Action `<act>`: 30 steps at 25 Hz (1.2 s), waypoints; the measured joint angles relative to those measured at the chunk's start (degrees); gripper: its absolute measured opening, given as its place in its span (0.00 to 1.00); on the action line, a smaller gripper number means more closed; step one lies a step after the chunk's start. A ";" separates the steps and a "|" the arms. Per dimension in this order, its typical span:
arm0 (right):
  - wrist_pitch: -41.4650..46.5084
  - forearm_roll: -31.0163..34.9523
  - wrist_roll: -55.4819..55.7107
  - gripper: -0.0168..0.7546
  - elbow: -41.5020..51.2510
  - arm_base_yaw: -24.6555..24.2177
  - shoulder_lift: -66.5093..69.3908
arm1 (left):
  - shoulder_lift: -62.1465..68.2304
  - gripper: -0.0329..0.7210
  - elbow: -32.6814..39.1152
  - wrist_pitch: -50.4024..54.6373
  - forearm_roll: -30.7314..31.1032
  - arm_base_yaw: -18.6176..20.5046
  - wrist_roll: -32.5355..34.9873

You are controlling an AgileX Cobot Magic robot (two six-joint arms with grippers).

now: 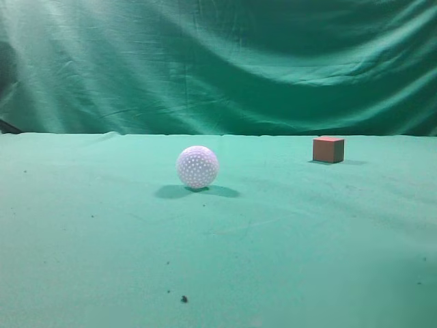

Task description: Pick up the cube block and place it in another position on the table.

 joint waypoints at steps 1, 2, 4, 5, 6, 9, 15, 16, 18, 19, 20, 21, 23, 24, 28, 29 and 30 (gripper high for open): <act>-1.11 0.14 0.14 0.02 3.40 0.00 -3.08 | 0.00 0.39 0.00 0.00 0.00 0.00 0.00; -2.43 0.22 0.28 0.02 6.17 0.00 -5.56 | 0.00 0.39 0.00 0.00 0.00 0.00 0.00; -4.84 0.36 0.32 0.02 12.31 0.00 -11.14 | 0.00 0.39 0.00 0.00 0.00 0.00 0.00; -5.96 0.64 0.41 0.02 15.09 0.00 -13.32 | 0.00 0.39 0.00 0.00 0.00 0.00 0.00; -6.98 1.10 0.41 0.02 17.27 0.00 -15.81 | 0.00 0.39 0.00 0.00 0.00 0.00 0.00; -9.46 2.89 0.54 0.02 24.12 0.00 -22.47 | 0.00 0.39 0.00 0.00 0.00 0.00 0.00; -4.22 3.71 0.54 0.02 28.74 0.00 -33.51 | 0.00 0.39 0.00 0.00 0.00 0.00 0.00; -2.46 3.71 0.54 0.02 28.74 0.00 -34.61 | 0.00 0.39 0.00 0.00 0.00 0.00 0.00; 0.57 3.74 -0.55 0.02 28.74 0.00 -36.70 | 0.00 0.39 0.00 0.00 0.00 0.00 0.00; 1.31 3.53 -1.79 0.02 28.74 0.00 -37.50 | 0.00 0.39 0.00 0.00 0.00 0.00 0.00; 1.59 2.95 -3.30 0.02 28.74 0.00 -37.88 | 0.00 0.39 0.00 0.00 0.00 0.00 0.00; 1.46 2.17 -4.64 0.02 28.74 0.00 -38.04 | 0.00 0.39 0.00 0.00 0.00 0.00 0.00; 0.01 0.97 -7.84 0.02 28.77 0.00 -38.13 | 0.00 0.39 0.00 0.00 0.00 0.00 0.00; -1.68 0.11 -8.84 0.02 29.03 0.00 -38.13 | 0.00 0.39 0.00 0.00 0.00 0.00 0.00; -14.11 0.45 -12.68 0.02 33.98 -4.13 -40.93 | 0.00 0.39 0.00 0.00 0.00 0.00 0.00; -17.11 0.95 -13.34 0.02 36.28 -6.05 -42.62 | 0.00 0.39 0.00 0.00 0.00 0.00 0.00; -20.76 1.37 -13.90 0.02 38.79 -7.86 -44.31 | 0.00 0.39 0.00 0.00 0.00 0.00 0.00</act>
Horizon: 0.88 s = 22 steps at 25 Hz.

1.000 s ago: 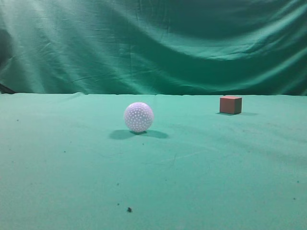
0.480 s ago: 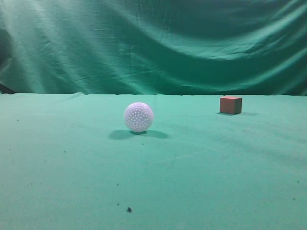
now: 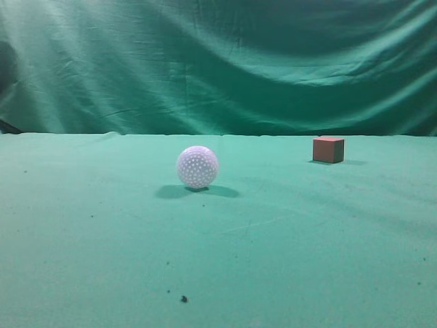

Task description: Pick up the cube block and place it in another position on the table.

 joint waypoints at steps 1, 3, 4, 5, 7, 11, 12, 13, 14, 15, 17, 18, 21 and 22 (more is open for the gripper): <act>-3.10 0.37 -0.32 0.02 2.24 -1.42 -2.26 | 0.00 0.39 0.00 0.00 0.00 0.00 0.00; -7.78 0.89 -0.51 0.02 7.91 -4.39 -7.15 | 0.00 0.39 0.00 0.00 0.00 0.00 0.00; -10.00 1.04 -0.51 0.02 10.83 -5.43 -9.37 | 0.00 0.39 0.00 0.00 0.00 0.00 0.00; -11.90 1.14 -0.51 0.02 13.25 -6.53 -12.04 | 0.00 0.39 0.00 0.00 0.00 0.00 0.00; -15.37 1.25 -0.64 0.02 19.04 -8.10 -17.51 | 0.00 0.39 0.00 0.00 0.00 0.00 0.00; -22.30 1.59 -0.68 0.02 29.32 -8.81 -26.58 | 0.00 0.39 0.00 0.00 0.00 0.00 0.00; -23.81 1.83 -0.68 0.02 31.27 -8.83 -28.72 | 0.00 0.39 0.00 0.00 0.00 0.00 0.00; -25.10 2.10 -0.68 0.02 33.43 -8.93 -30.65 | 0.00 0.39 0.00 0.00 0.00 0.00 0.00; -25.71 2.35 -0.68 0.02 35.37 -8.93 -32.56 | 0.00 0.39 0.00 0.00 0.00 0.00 0.00; -26.15 2.89 -0.68 0.02 36.82 -8.93 -34.03 | 0.00 0.39 0.00 0.00 0.00 0.00 0.00; -26.42 3.96 -0.68 0.02 39.43 -8.93 -37.04 | 0.00 0.39 0.00 0.00 0.00 0.00 0.00; -26.29 4.43 -0.68 0.02 39.81 -8.93 -37.48 | 0.00 0.39 0.00 0.00 0.00 0.00 0.00; -23.56 5.57 -0.68 0.02 39.81 -9.15 -37.90 | 0.00 0.39 0.00 0.00 0.00 0.00 0.00; -22.51 5.69 -0.68 0.02 39.81 -9.15 -37.90 | 0.00 0.39 0.00 0.00 0.00 0.00 0.00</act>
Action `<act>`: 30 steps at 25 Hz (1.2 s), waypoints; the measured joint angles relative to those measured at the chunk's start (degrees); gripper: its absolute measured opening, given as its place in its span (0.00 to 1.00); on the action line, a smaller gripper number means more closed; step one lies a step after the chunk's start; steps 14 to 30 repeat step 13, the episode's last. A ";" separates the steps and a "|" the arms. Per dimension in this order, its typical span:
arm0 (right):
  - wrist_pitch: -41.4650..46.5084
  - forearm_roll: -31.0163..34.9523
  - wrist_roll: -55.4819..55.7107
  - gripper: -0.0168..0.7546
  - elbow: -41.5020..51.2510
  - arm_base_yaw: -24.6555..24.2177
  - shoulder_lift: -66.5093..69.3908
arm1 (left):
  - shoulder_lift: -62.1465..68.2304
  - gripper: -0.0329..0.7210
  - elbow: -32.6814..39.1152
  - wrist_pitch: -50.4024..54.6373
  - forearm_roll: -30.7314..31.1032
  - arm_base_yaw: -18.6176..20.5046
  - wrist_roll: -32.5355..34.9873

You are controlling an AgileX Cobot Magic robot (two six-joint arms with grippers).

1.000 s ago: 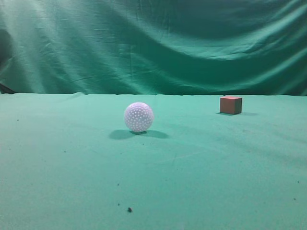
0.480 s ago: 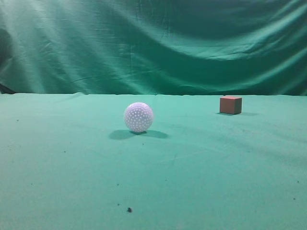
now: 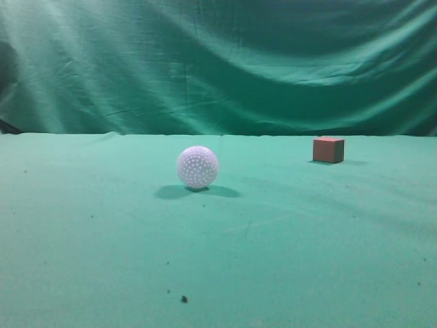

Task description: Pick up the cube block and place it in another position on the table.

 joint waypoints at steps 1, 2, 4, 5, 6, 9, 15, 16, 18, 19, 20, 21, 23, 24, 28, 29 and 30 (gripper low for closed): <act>0.61 0.20 0.00 0.02 0.00 0.00 0.00 | 0.00 0.39 0.00 0.00 0.00 0.00 0.00; 0.87 0.23 0.00 0.02 0.00 0.00 0.00 | 0.00 0.39 0.00 0.00 0.00 0.00 0.00; 1.01 0.35 0.00 0.02 0.00 0.00 0.00 | 0.00 0.39 0.00 0.00 0.00 0.00 0.00; 1.01 0.45 0.00 0.02 0.00 0.00 0.00 | 0.00 0.39 0.00 0.00 0.00 0.00 0.00; 1.04 0.45 0.00 0.02 0.00 0.00 0.00 | 0.00 0.39 0.00 0.00 0.00 0.00 0.00; 1.14 0.45 0.00 0.02 0.00 0.00 0.00 | 0.00 0.39 0.00 0.00 0.00 0.00 0.00; 1.14 0.45 0.00 0.02 0.00 0.00 0.00 | 0.00 0.39 0.00 0.00 0.00 0.00 0.00; 1.14 0.45 0.00 0.02 0.00 0.00 0.00 | 0.00 0.39 0.00 0.00 0.00 0.00 0.00; 1.14 0.45 0.00 0.02 0.00 0.00 0.00 | 0.00 0.39 0.00 0.00 0.00 0.00 0.00; 1.14 0.45 0.00 0.02 0.00 0.00 0.00 | 0.00 0.39 0.00 0.00 0.00 0.00 0.00; 1.14 0.45 0.00 0.02 0.00 0.00 0.00 | 0.00 0.39 0.00 0.00 0.00 0.00 0.00; 1.14 0.45 0.00 0.02 0.00 0.00 0.00 | 0.00 0.39 0.00 0.00 0.00 0.00 0.00; 1.14 0.45 0.00 0.02 0.00 0.00 0.00 | 0.00 0.39 0.00 0.00 0.00 0.00 0.00; 1.14 0.45 0.00 0.02 0.00 0.00 0.00 | 0.00 0.39 0.00 0.00 0.00 0.00 0.00; 1.14 0.45 0.00 0.02 0.00 0.00 0.00 | 0.00 0.39 0.00 0.00 0.00 0.00 0.00; 1.14 0.45 0.00 0.02 0.00 0.00 0.00 | 0.00 0.39 0.00 0.00 0.00 0.00 0.00; 1.14 0.45 0.00 0.02 0.00 0.00 0.00 | 0.00 0.39 0.00 0.00 0.00 0.00 0.00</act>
